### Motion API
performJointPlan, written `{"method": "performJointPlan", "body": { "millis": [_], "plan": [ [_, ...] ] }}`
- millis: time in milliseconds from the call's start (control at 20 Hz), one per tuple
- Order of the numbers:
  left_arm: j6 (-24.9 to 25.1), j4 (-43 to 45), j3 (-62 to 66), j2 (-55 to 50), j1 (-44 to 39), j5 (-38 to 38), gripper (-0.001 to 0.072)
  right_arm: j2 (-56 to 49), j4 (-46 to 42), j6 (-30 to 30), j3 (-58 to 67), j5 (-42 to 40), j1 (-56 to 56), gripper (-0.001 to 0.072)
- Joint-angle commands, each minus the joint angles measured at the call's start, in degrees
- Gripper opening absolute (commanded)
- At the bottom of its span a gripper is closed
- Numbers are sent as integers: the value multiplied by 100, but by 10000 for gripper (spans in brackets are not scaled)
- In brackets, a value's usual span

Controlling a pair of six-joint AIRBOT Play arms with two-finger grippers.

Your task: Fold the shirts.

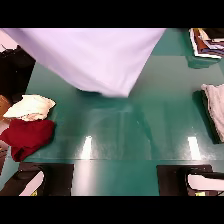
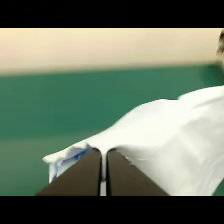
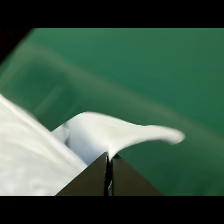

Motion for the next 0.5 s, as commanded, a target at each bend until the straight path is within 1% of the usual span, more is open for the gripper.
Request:
{"method": "performJointPlan", "body": {
  "millis": [0, 150, 250, 350, 450],
  "plan": [
    [37, 66, 1443, 280, 4, -39, 22, 1574, -59, 9, -254, -267, -568, 13],
    [33, 31, 2288, 417, 4, -24, 22, 2817, -59, 9, -809, -634, -1102, 13],
    [31, -170, 2616, 472, 4, 127, 22, 3451, -59, 13, -992, -841, -1547, 13],
    [31, -455, 2830, 472, 4, 201, 21, 3827, -50, 111, -990, -852, -2120, 13],
    [28, -533, 2793, 452, 4, 203, 21, 4009, -39, 162, -990, -710, -2771, 13]
  ]
}}
